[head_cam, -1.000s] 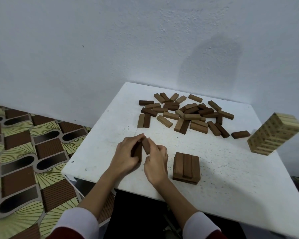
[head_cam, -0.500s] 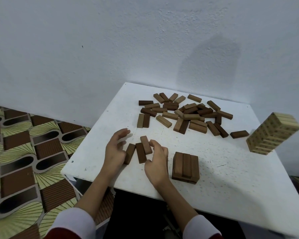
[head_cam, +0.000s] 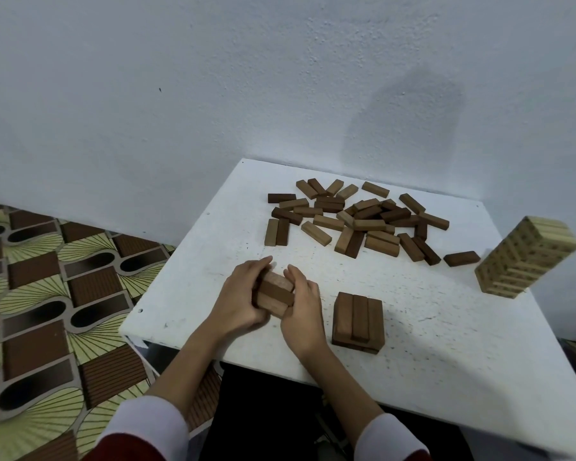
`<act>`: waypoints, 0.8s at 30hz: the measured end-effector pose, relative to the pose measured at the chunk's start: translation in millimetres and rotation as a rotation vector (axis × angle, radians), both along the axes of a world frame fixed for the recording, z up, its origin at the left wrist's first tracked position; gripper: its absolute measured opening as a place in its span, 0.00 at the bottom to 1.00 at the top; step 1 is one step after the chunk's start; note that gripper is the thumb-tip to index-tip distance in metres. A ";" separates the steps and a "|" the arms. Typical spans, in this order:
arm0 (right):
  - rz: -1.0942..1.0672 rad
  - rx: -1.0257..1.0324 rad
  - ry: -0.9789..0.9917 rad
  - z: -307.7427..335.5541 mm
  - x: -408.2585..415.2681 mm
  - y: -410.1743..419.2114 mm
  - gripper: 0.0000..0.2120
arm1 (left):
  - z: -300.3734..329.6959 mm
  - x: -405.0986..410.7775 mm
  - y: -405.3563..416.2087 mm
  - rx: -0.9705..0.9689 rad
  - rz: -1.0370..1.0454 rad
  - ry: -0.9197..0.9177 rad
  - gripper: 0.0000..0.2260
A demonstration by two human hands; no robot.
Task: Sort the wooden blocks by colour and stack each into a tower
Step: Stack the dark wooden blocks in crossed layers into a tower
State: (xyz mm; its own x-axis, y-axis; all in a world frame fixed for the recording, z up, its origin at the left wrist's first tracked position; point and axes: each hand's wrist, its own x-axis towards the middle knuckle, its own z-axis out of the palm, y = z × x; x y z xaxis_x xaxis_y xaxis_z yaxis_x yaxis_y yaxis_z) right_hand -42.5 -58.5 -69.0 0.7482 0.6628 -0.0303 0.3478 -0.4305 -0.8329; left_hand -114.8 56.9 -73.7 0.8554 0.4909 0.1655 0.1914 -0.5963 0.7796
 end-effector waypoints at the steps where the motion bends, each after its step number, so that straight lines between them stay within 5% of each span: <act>1: -0.006 0.001 -0.004 -0.5 0.3 0.0 0.35 | -1.6 0.5 0.3 0.019 0.004 0.006 0.39; 24: -0.213 0.154 0.029 -11.0 0.7 0.2 0.29 | -8.3 5.7 0.8 0.064 0.021 -0.029 0.44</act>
State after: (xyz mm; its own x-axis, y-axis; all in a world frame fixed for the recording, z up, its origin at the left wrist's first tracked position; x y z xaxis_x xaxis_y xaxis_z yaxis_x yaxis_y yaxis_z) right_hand -41.8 -58.3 -80.1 0.8718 0.4886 0.0351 0.2378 -0.3594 -0.9024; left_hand -109.1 57.6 -82.0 0.8394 0.4963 0.2215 0.1823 -0.6411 0.7455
